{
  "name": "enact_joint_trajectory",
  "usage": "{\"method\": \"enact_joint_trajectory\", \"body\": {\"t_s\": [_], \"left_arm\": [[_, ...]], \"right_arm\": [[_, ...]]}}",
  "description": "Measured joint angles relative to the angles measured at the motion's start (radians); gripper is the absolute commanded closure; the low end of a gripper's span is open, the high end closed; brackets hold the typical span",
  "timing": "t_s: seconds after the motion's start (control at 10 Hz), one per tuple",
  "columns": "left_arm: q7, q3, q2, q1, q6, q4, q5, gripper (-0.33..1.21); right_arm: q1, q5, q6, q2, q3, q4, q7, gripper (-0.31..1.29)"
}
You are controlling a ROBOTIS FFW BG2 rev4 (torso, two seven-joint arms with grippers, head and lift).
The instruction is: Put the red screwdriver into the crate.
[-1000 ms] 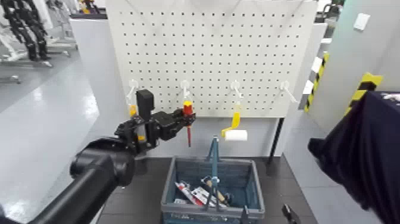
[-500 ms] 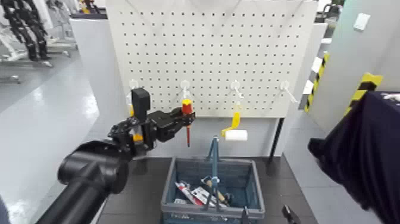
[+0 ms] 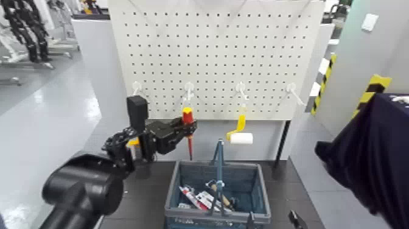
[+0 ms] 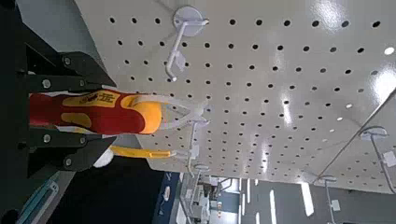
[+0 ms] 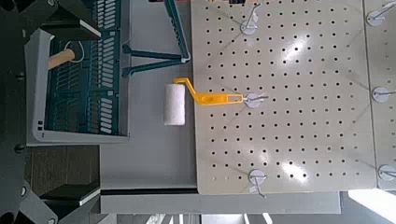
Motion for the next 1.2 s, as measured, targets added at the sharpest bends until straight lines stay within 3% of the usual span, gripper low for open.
{"method": "enact_joint_trajectory", "body": {"t_s": [0.4,1.2], "left_arm": [[0.069,0.003,-0.003,0.119,0.049,-0.047,0.148,1.14],[0.127,-0.097,-0.020,0.134,-0.015,0.175,0.386,1.11]], "right_arm": [[0.002,0.000,-0.002,0.002,0.000,-0.001,0.000,0.14],[0.001,-0.003,-0.005,0.003,0.001,0.004,0.000,0.14]]}}
